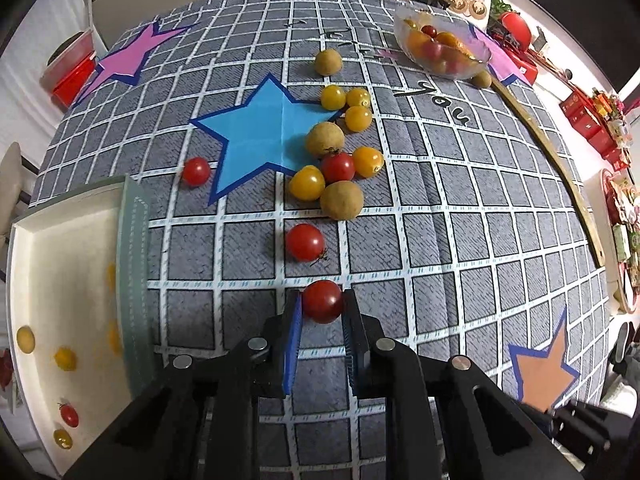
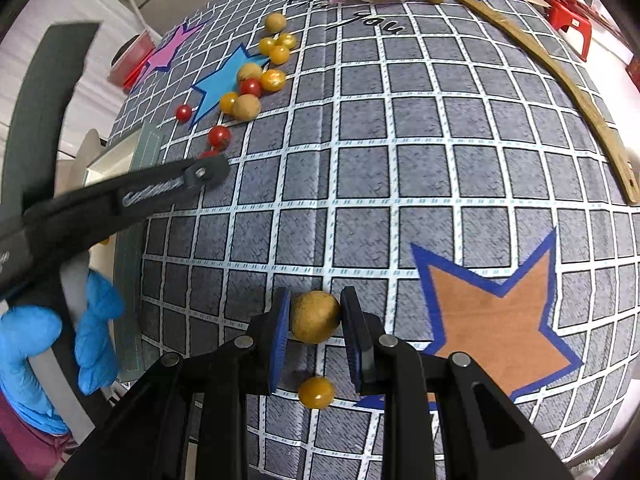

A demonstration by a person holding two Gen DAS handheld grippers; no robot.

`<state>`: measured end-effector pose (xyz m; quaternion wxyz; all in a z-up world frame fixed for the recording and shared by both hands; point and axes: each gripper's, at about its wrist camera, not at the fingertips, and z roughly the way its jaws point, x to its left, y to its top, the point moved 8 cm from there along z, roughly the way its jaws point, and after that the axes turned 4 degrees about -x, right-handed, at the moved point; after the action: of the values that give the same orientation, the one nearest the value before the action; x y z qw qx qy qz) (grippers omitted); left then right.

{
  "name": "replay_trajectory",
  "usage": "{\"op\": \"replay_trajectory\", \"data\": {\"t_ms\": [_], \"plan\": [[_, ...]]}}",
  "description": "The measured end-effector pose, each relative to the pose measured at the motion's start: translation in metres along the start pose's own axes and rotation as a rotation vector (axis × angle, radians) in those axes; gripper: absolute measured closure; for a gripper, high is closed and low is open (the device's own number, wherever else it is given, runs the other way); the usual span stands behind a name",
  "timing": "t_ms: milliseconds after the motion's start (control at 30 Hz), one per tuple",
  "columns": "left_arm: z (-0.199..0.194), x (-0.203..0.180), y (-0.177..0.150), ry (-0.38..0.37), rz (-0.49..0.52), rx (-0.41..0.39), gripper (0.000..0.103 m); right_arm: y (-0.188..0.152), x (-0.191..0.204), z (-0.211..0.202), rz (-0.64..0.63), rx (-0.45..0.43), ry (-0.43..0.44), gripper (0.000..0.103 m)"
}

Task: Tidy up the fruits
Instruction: 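Grasp a brownish fruit with the right tool while the left grasps a red tomato, then carry both fruits over the white tray and open both tools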

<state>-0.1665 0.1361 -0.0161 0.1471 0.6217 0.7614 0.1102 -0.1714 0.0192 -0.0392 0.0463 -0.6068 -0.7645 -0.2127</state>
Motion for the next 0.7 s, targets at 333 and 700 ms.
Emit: {"op": "replay_trajectory", "data": {"t_ms": [333, 700], "plan": [[-0.031, 0.031, -0.012, 0.015, -0.034, -0.033, 0.083, 0.008, 0.013, -0.008, -0.014, 0.005, 0.016, 0.075], [-0.064, 0.113, -0.046, 0.099, -0.164, -0.057, 0.083, 0.026, 0.076, -0.002, -0.112, 0.021, 0.08, 0.075]]}}
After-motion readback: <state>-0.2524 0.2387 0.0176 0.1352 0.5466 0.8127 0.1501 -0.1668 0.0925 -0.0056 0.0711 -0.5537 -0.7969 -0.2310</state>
